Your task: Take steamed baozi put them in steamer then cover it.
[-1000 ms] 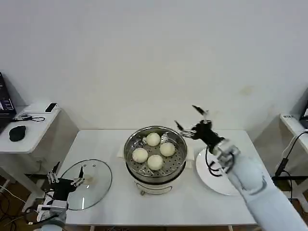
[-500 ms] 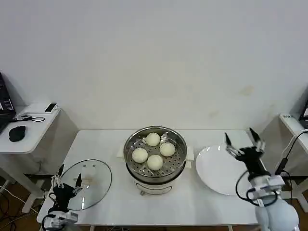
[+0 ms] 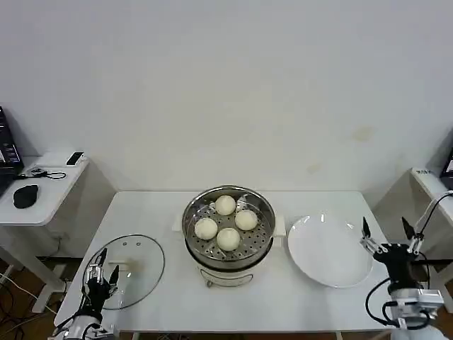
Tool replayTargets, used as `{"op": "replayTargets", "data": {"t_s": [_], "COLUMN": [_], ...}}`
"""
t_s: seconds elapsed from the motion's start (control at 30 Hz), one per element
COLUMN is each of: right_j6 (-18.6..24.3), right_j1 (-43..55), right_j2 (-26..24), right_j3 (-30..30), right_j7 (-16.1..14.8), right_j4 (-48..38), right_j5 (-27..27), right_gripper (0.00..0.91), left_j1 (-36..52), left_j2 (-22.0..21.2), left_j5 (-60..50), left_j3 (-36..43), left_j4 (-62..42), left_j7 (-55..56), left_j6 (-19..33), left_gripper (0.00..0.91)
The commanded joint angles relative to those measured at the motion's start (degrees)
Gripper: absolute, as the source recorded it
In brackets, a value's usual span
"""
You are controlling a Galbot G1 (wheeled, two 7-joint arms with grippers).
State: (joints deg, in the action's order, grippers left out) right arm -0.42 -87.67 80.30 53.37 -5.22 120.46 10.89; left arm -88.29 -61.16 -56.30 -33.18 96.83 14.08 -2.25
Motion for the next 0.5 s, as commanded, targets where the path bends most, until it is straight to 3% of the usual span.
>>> {"op": "replayTargets", "data": {"t_s": [0.03,0.5], "right_j6": [1.3,1.9], "right_j1": [-3.5,-5.2], "right_j2": [2.9,4.0], "right_j3": [3.0,2.8], "right_j7": [0.6,0.4], "right_j4": [0.7,0.8], "right_j5": [0.1,-0.1], "right_gripper": [0.907,0.907], "left_j1": [4.2,10.0], "left_j2": [1.6,1.6], "left_j5": [-6.4,-6.2], "left_j3": [1.5,3.6], "left_j4": [-5.2,-8.1], "left_j7": [0.0,-2.2], "left_j6": [-0.1,-0.4], "left_gripper": [0.907,0.907]}}
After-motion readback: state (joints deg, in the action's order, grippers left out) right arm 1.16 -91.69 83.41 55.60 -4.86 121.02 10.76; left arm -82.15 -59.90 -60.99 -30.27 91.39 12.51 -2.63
